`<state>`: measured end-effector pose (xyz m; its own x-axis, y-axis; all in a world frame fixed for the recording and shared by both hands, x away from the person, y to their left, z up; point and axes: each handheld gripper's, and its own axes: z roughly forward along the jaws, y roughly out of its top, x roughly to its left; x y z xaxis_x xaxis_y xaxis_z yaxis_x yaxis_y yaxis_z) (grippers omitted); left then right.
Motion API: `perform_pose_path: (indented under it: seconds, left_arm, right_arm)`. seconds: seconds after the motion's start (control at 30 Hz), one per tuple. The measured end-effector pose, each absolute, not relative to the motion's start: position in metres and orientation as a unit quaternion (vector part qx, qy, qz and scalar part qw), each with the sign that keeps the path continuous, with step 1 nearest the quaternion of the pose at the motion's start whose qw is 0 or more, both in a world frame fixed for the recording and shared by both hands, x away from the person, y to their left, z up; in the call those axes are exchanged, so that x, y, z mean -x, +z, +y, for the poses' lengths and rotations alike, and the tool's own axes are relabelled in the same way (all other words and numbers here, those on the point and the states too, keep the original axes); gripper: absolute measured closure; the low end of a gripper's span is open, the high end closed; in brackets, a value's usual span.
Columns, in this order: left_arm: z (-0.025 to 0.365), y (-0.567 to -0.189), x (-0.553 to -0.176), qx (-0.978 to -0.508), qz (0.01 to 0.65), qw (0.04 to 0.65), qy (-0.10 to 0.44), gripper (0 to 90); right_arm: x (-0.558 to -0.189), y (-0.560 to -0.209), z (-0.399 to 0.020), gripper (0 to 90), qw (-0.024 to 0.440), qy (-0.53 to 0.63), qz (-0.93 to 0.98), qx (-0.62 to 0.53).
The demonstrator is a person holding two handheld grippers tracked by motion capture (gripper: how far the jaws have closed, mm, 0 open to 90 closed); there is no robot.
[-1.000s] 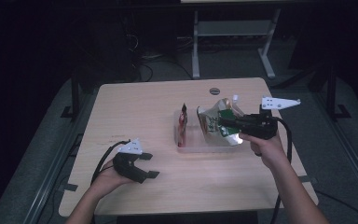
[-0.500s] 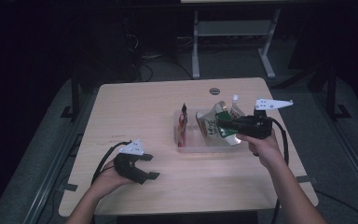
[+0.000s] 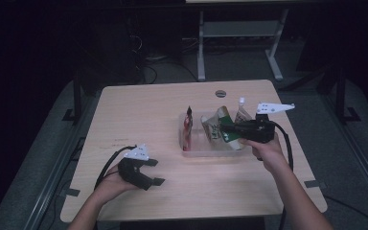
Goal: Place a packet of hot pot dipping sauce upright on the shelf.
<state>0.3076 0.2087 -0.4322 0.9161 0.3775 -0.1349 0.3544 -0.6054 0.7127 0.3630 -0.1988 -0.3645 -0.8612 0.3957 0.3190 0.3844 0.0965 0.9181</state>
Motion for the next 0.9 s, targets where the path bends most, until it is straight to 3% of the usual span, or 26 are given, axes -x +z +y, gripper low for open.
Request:
perform_pose_path:
  seconds: [0.67,0.9]
  left_arm:
    - [0.2065,-0.4345,-0.3073,-0.900,0.200,0.388,0.011,21.8]
    - [0.2060,-0.4347,-0.3072,-0.901,0.198,0.385,0.011,21.8]
  right_arm:
    - [-0.3681,-0.3718,-0.1888,87.6,0.037,0.577,0.765,-0.283]
    - [-0.3663,-0.3695,-0.1925,77.7,0.046,0.568,0.769,-0.289]
